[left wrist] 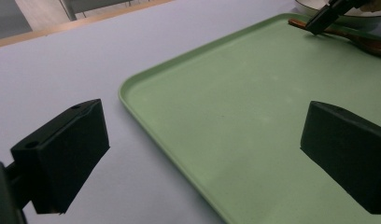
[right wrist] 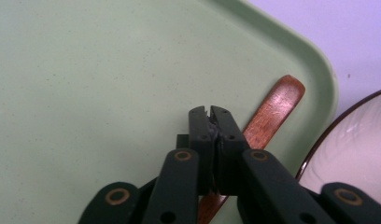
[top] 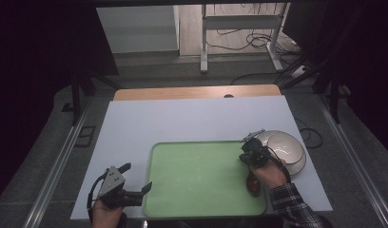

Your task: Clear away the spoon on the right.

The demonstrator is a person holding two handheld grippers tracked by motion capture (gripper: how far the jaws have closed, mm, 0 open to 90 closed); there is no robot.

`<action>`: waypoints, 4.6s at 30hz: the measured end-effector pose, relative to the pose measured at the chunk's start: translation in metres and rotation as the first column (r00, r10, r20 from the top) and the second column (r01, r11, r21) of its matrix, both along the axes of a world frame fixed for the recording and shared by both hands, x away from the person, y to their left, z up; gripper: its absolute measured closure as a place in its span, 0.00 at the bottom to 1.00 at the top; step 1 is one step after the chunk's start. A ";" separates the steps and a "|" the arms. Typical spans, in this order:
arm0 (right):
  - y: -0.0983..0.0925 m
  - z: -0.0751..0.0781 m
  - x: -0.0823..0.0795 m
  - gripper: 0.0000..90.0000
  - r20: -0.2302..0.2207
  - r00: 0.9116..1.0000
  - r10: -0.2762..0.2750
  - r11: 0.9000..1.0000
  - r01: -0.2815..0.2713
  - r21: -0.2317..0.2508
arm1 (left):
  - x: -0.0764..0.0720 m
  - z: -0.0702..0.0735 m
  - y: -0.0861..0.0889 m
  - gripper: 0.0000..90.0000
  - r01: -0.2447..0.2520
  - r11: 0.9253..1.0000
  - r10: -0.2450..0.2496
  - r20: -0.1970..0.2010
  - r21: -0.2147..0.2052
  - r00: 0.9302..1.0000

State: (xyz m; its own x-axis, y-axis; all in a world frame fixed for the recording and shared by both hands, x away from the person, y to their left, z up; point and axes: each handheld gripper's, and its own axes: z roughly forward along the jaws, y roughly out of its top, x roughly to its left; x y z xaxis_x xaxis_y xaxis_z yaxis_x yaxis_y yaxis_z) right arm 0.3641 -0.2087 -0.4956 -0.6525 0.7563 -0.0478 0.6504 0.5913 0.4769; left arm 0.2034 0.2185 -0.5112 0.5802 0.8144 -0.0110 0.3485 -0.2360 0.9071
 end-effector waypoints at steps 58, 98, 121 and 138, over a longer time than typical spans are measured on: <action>-0.017 0.035 -0.028 0.16 0.175 0.982 0.071 0.975 -0.106 0.196 | 0.000 0.000 0.001 0.01 -0.003 1.000 0.003 0.002 -0.008 1.000; -0.045 0.043 -0.066 0.07 0.254 0.965 0.066 0.959 -0.132 0.250 | 0.000 0.000 0.001 0.01 0.000 1.000 0.001 0.001 -0.011 1.000; -0.070 0.045 -0.089 0.01 0.297 0.955 0.017 0.960 -0.098 0.260 | 0.000 0.000 0.001 0.01 -0.002 1.000 0.002 0.000 -0.011 1.000; -0.093 0.047 -0.106 0.01 0.322 0.946 -0.029 0.967 -0.055 0.251 | 0.000 -0.001 0.001 0.01 -0.003 1.000 0.003 -0.002 -0.009 1.000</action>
